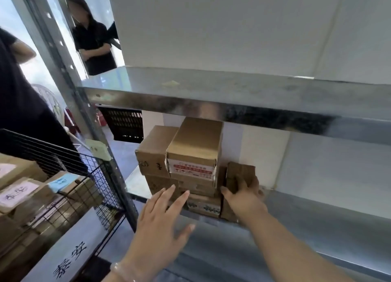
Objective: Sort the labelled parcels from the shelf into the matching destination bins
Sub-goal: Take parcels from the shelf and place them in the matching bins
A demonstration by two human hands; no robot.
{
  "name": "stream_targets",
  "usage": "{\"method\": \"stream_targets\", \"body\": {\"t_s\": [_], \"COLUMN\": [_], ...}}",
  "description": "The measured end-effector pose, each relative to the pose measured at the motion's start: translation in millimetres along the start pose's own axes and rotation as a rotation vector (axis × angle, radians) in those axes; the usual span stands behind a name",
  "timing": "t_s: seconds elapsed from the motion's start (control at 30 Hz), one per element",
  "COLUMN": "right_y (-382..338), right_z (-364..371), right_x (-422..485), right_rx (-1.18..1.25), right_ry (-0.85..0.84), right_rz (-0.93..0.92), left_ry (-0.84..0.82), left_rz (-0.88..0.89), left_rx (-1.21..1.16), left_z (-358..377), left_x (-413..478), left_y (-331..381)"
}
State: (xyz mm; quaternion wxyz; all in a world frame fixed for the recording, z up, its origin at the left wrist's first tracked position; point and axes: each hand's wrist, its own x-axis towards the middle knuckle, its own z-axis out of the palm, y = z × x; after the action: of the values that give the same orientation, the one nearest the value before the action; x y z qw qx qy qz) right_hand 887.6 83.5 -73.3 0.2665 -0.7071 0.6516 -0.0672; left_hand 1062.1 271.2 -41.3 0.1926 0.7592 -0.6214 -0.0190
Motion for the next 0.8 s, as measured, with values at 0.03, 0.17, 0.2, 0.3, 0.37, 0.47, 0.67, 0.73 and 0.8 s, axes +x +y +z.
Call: {"method": "stream_targets", "body": {"t_s": [0.03,0.17,0.2,0.3,0.37,0.47,0.67,0.73,0.8], "right_y": [1,14,19,37,50,62,56,47,35], "right_z": [4,10,7,-1,-6,-12,-23,-24,-22], "right_x": [2,2,0,-13,-31,-70,-156,-183,-205], "right_rx": [0.002,0.051,0.093,0.215,0.263,0.335,0.289,0.227,0.150], "right_ry": [-0.005,0.080,0.099,0.136,0.196,0.332,0.536,0.637,0.714], "right_rz": [0.008,-0.004,-0.001,-0.008,-0.046,-0.116,-0.214,-0.282,-0.380], "left_ry": [-0.021,-0.069,-0.076,-0.092,-0.105,-0.159,-0.224,-0.212,-0.215], "left_rz": [-0.006,-0.019,-0.018,0.016,0.042,0.079,0.183,0.158,0.106], "left_rx": [-0.006,-0.015,-0.021,-0.008,-0.035,-0.143,-0.476,-0.679,-0.875], "left_z": [1,6,6,6,4,-1,-15,-24,-34], "left_x": [-1,-3,-3,-3,-2,-4,-19,-26,-33], "left_y": [-1,-2,-1,3,9,22,56,67,75]}}
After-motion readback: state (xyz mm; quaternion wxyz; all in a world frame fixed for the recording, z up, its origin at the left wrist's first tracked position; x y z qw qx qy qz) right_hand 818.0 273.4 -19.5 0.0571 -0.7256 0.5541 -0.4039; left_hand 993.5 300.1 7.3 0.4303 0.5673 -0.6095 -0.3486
